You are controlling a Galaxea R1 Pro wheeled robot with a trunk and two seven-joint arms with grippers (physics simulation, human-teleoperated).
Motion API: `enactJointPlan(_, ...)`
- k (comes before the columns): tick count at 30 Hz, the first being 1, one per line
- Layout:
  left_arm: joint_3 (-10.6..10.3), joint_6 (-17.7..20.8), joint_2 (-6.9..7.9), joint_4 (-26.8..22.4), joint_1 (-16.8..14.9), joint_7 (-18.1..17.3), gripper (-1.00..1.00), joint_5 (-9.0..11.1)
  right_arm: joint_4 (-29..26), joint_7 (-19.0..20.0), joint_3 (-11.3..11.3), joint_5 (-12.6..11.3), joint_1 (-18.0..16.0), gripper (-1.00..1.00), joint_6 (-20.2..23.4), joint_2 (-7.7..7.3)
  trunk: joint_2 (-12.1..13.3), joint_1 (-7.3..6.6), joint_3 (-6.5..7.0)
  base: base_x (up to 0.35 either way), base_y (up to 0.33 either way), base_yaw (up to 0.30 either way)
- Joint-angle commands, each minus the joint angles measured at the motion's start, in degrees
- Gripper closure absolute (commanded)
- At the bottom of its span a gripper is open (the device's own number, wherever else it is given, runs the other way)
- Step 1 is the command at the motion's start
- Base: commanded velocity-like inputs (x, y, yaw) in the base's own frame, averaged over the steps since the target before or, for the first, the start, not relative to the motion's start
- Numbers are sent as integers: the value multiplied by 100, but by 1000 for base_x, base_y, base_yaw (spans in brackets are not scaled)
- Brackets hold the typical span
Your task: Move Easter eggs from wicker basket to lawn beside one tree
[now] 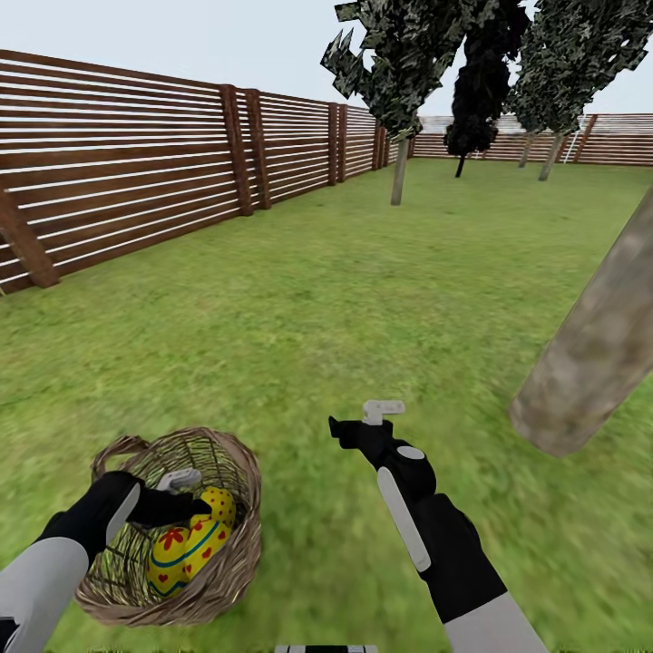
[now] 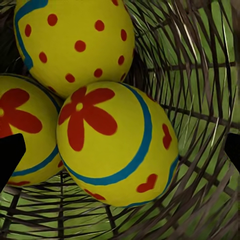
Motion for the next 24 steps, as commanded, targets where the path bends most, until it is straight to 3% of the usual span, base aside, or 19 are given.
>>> enactJointPlan(1,0,49,2,-21,-2,13,-100,48,-7,-54,9,-60,-4,-100,18,-1,-4,1,-28,0,0,0)
enactJointPlan(9,0,56,6,-120,-9,13,-100,45,-7,-54,9,-60,-4,-100,17,-1,-7,6,-72,0,0,0)
enactJointPlan(20,0,49,11,-130,-10,18,-100,43,-7,-57,16,-60,-4,-100,16,-1,-21,35,-316,0,0,0)
enactJointPlan(24,0,48,11,-131,-10,19,-100,43,-7,-56,17,-60,-4,-100,18,-1,-21,35,-316,0,0,0)
